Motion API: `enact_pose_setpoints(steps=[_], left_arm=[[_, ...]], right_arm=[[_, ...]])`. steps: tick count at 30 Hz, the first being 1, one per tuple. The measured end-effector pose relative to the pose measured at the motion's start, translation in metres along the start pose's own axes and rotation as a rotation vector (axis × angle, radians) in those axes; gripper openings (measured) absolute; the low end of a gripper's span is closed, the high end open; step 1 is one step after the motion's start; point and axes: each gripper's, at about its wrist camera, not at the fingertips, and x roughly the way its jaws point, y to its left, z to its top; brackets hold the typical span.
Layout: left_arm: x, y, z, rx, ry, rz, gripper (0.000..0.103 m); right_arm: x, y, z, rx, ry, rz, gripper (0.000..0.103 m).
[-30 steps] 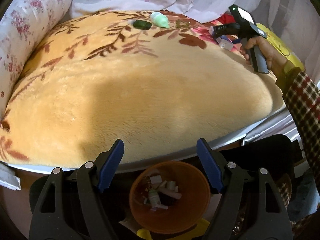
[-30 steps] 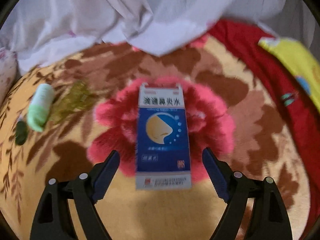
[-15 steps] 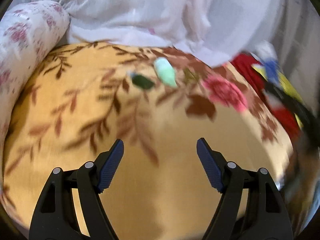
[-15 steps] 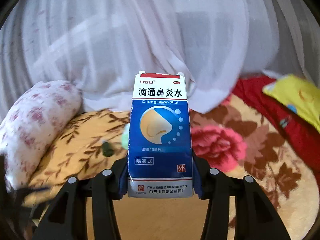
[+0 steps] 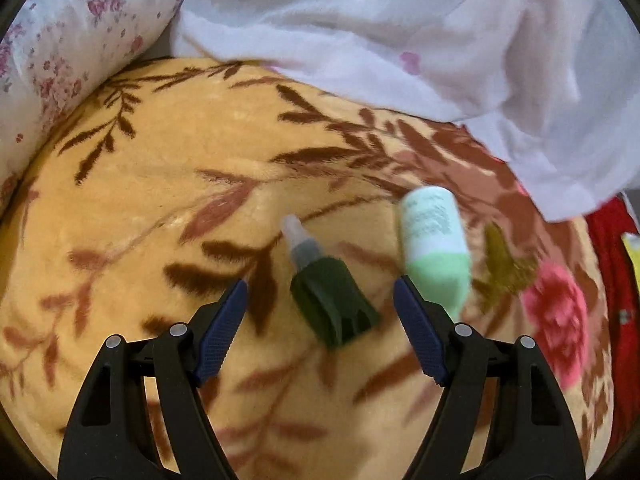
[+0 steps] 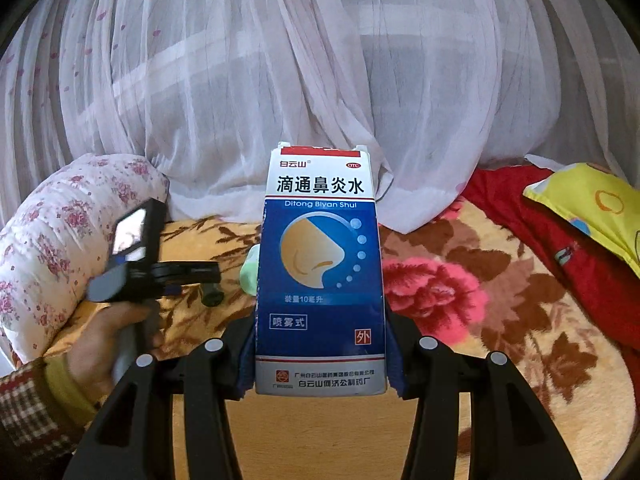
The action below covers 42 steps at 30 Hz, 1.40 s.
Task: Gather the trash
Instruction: 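Grasp the dark green spray bottle with the left tool while the right tool holds the box, then lower box and spray bottle into the orange bin and open both tools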
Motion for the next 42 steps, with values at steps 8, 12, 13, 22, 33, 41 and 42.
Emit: enact_pose_setpoints(steps=[8, 12, 13, 22, 33, 41, 42], left_arm=[[0.011, 0.007, -0.009, 0.033, 0.0, -0.026, 0.04], [-0.042, 0.02, -0.036, 0.112, -0.058, -0.08, 0.039], [-0.056, 0.023, -0.044, 0.13, -0.069, -0.089, 0.038], [-0.167, 0.059, -0.139, 0.276, -0.066, -0.178, 0.038], [-0.209, 0.099, -0.275, 0.366, 0.154, -0.267, 0.037], [-0.202, 0.105, -0.329, 0.426, 0.3, -0.293, 0.027], [-0.2, 0.106, -0.333, 0.428, 0.319, -0.294, 0.027]], right_arm=[[-0.003, 0.004, 0.001, -0.007, -0.007, 0.016, 0.05], [-0.012, 0.014, 0.004, -0.02, -0.021, 0.032, 0.05], [-0.013, 0.017, 0.004, -0.025, -0.021, 0.037, 0.05], [-0.044, 0.067, -0.023, -0.087, 0.053, 0.153, 0.05], [-0.102, 0.098, -0.116, -0.136, 0.346, 0.337, 0.05], [-0.099, 0.109, -0.194, -0.079, 0.633, 0.42, 0.05], [-0.098, 0.112, -0.202, -0.085, 0.657, 0.421, 0.05]])
